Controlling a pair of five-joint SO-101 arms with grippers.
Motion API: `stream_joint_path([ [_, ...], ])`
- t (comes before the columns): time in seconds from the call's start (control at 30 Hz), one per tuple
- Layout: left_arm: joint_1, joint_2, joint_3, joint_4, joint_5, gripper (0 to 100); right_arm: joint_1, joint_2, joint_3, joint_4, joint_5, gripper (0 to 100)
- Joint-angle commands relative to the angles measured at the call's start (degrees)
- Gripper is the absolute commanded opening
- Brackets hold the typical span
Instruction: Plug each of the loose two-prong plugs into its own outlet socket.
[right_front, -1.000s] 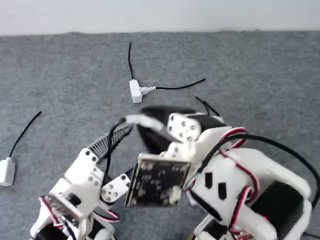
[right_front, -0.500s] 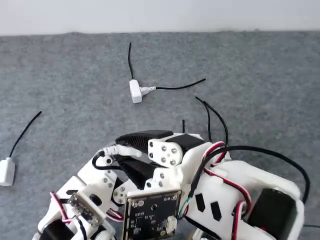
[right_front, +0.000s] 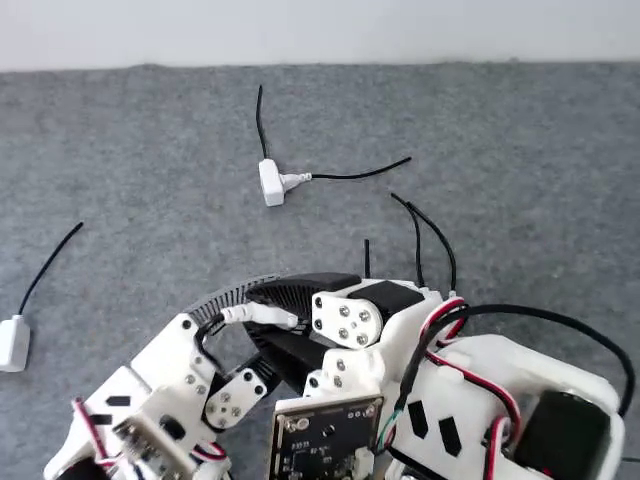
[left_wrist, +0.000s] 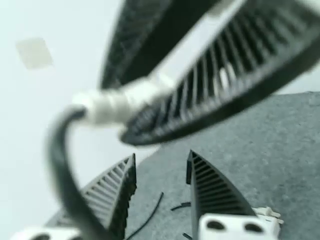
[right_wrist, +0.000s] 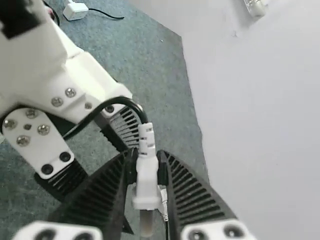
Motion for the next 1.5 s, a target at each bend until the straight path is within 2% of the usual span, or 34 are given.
stream_joint_path([
  [0.0,-5.0,-0.7,-4.0,2.0,-0.5,16,-0.6,-1.5,-1.5,1.2,-0.4,0.9],
  [0.17,-7.4,-0.7,-0.5,1.7,1.8,16,0.8,-4.6,-6.3,0.7,-0.7,0.9],
  [0.43,-7.8,-0.7,3.5,-0.4,1.6,16,15.5,-8.6,-8.0,-0.7,-0.9,0.9],
  [0.6,-7.8,-0.7,5.8,-2.0,1.5,16,25.0,-14.5,-8.0,-7.0,-7.1,0.9],
  [0.77,-7.8,-0.7,7.0,-2.8,1.5,16,31.7,-17.6,-6.1,-6.9,-7.8,0.9],
  [0.97,-7.8,-0.7,7.0,-2.6,1.5,16,32.0,-19.6,-2.5,-9.3,-8.9,0.9],
  [1.27,-7.4,-0.7,8.2,-2.8,1.8,16,31.4,-18.7,0.2,-12.4,-17.1,0.9],
  [1.37,-7.4,-0.7,8.0,-2.8,1.7,16,24.7,-16.6,5.3,-15.3,-16.5,0.9],
  [1.47,-7.3,-0.7,8.0,-2.8,1.6,16,16.1,-14.5,9.1,-19.0,-12.7,0.9],
])
